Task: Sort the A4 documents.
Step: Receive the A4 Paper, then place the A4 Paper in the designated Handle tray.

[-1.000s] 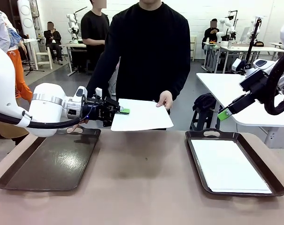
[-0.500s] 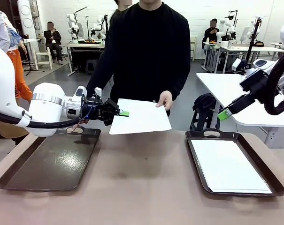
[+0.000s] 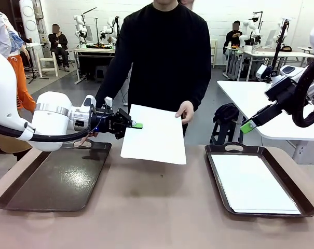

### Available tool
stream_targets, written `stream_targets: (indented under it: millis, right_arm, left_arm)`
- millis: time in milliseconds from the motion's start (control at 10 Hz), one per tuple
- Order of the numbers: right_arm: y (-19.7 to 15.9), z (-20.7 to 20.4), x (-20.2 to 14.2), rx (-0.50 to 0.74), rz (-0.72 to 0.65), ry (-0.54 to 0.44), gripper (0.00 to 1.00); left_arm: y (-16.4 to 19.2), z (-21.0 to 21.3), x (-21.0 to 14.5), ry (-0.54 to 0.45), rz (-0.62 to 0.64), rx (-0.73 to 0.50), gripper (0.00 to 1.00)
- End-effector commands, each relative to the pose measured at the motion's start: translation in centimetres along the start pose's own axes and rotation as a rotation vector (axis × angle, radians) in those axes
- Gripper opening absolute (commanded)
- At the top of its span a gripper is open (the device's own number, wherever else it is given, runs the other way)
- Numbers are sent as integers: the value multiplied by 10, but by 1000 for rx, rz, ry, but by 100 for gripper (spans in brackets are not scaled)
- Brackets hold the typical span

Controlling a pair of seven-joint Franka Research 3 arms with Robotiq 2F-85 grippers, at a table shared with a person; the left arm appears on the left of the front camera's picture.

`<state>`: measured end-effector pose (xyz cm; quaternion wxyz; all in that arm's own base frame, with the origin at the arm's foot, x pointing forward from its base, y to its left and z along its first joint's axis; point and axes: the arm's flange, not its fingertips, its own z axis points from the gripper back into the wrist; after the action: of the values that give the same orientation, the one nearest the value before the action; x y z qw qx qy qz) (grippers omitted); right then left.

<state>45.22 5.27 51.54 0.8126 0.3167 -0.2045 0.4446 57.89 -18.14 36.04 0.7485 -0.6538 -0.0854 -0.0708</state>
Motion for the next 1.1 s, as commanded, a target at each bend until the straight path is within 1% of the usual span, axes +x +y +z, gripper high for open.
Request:
stream_targets:
  millis: [0, 1000]
  right_arm:
    - [0, 0, 0, -3, 5, -5, 100]
    - [0, 0, 0, -3, 5, -5, 100]
  left_arm:
    - [0, 0, 0, -1, -10, -1, 0]
    - [0, 0, 0, -1, -10, -1, 0]
